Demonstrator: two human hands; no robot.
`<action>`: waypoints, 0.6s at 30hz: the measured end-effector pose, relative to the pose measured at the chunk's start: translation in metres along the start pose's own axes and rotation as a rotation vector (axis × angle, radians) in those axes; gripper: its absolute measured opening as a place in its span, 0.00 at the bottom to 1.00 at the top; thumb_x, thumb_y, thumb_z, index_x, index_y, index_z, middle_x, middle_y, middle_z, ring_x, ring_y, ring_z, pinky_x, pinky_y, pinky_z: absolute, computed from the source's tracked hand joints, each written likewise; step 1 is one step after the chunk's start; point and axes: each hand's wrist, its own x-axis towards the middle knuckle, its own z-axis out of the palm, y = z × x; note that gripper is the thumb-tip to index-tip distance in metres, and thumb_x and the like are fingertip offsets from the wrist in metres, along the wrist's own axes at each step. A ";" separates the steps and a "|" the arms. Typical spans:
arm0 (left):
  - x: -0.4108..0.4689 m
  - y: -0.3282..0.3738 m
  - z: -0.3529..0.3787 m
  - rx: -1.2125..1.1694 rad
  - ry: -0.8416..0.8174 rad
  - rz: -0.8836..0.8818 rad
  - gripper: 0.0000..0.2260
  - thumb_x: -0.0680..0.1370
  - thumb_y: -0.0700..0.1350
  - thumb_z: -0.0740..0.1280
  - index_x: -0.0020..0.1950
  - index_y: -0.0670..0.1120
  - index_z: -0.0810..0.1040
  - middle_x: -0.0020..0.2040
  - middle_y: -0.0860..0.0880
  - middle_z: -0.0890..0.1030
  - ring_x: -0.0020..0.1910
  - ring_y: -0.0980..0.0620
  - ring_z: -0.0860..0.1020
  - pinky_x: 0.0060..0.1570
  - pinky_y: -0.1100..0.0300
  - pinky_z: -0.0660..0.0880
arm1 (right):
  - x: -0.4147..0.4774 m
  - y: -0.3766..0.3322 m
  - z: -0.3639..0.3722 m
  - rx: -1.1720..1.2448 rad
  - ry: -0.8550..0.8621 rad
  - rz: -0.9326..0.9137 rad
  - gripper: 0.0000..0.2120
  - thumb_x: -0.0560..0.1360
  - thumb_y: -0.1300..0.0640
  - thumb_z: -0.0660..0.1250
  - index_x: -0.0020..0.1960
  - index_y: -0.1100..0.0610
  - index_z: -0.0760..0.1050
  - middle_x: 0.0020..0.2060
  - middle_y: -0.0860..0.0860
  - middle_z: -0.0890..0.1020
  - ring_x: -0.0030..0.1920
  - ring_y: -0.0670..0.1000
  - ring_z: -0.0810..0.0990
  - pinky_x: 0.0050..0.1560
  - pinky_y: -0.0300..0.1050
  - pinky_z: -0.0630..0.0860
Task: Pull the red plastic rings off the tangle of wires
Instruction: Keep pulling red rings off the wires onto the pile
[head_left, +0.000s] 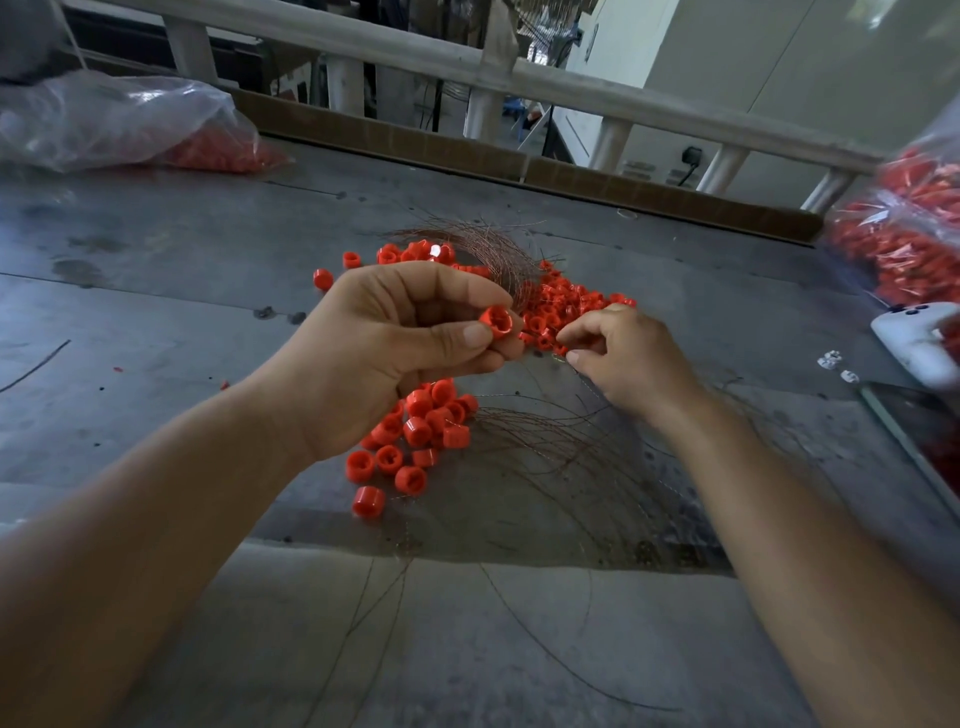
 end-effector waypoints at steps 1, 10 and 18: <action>0.000 0.000 0.000 0.002 -0.001 -0.002 0.10 0.66 0.35 0.66 0.41 0.46 0.84 0.39 0.46 0.84 0.42 0.51 0.83 0.39 0.66 0.78 | 0.000 0.000 0.001 -0.001 -0.002 0.012 0.07 0.72 0.61 0.68 0.49 0.56 0.80 0.44 0.48 0.74 0.45 0.46 0.73 0.47 0.35 0.66; 0.000 0.000 0.000 0.005 0.002 -0.004 0.10 0.66 0.35 0.66 0.40 0.45 0.84 0.38 0.46 0.84 0.41 0.51 0.83 0.39 0.66 0.78 | -0.001 -0.001 -0.015 0.275 0.117 0.072 0.10 0.72 0.61 0.68 0.36 0.49 0.72 0.34 0.44 0.76 0.36 0.41 0.74 0.38 0.28 0.69; 0.000 0.000 -0.001 0.052 0.014 -0.015 0.10 0.65 0.36 0.66 0.41 0.46 0.84 0.38 0.46 0.84 0.41 0.52 0.83 0.39 0.66 0.78 | -0.016 -0.035 -0.032 1.145 -0.074 0.052 0.05 0.72 0.67 0.64 0.44 0.59 0.76 0.33 0.50 0.80 0.33 0.43 0.79 0.36 0.35 0.77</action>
